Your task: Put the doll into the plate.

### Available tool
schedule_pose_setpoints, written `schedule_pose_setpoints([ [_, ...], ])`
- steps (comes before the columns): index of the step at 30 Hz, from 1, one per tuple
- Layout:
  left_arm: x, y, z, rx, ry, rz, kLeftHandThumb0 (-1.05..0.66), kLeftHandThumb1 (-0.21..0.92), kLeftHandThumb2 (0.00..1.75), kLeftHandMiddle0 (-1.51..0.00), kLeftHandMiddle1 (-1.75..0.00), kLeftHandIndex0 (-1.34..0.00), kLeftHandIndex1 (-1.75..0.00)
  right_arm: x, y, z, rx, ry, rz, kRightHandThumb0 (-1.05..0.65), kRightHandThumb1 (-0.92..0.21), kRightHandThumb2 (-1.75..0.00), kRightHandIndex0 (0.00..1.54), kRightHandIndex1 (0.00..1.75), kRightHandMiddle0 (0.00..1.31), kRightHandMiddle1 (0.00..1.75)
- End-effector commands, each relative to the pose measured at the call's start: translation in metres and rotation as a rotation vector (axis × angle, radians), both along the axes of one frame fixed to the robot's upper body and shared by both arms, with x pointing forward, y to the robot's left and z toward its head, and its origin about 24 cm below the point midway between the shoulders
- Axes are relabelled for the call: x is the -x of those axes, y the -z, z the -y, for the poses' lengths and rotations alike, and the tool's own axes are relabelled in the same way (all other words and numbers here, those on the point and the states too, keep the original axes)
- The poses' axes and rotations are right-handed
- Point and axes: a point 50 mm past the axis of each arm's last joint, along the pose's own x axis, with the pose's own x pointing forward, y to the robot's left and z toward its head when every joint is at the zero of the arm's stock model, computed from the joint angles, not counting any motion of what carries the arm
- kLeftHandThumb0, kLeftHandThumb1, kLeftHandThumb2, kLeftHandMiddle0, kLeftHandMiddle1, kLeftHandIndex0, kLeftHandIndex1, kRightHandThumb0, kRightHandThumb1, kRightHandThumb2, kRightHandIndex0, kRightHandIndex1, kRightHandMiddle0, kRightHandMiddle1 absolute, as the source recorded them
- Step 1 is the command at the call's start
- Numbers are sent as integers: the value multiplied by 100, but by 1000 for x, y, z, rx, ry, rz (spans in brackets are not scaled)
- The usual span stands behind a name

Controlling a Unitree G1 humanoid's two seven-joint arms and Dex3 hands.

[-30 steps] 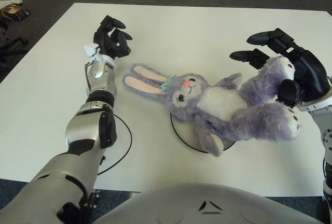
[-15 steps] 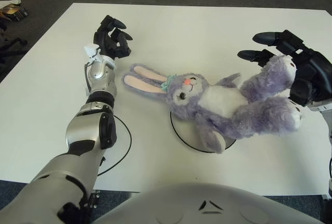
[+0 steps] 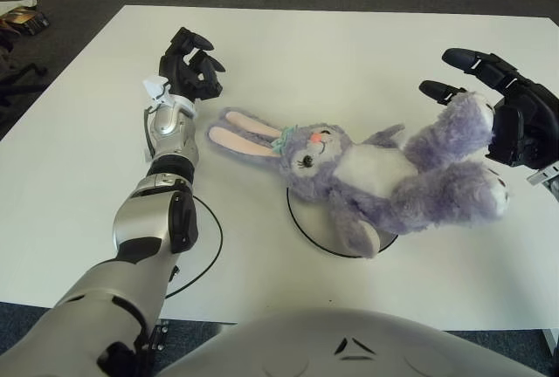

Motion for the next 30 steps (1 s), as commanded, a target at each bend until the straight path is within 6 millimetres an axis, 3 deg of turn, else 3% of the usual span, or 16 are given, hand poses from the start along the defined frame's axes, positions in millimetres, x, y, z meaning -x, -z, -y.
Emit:
schedule_pose_setpoints([
  [1, 0, 2, 0, 29, 13, -10, -2, 16, 148, -76, -175, -53, -164, 0, -9, -2, -17, 65, 20, 8, -7, -147, 6, 75, 0, 108],
  [6, 0, 1, 0, 31, 15, -10, -2, 16, 148, -76, -175, -53, -164, -2, -12, -2, -29, 129, 27, 2, -10, -142, 7, 82, 0, 117],
  [13, 0, -1, 2, 36, 25, 2, -2, 14, 150, -77, -175, -54, -165, -18, -31, 13, -40, 153, 89, -11, -12, -131, 10, 85, 0, 123],
  [17, 0, 0, 4, 46, 36, -2, -2, 13, 151, -78, -175, -55, -164, -22, -47, 24, -22, 151, 119, -8, -11, -130, 12, 84, 0, 117],
  [20, 0, 1, 5, 51, 41, -10, -1, 18, 147, -65, -175, -56, -171, -23, -49, 34, -42, 135, 122, 3, -9, -135, 11, 84, 0, 113],
  [26, 0, 2, 6, 62, 46, -11, -1, 21, 145, -58, -175, -56, -174, -28, -29, 31, -154, 94, 136, 13, -8, -142, 6, 85, 1, 124],
  [30, -1, 2, 7, 68, 51, -10, -1, 21, 145, -58, -175, -57, -175, -27, -20, 43, -203, 111, 141, 15, -9, -144, 5, 93, 6, 129],
])
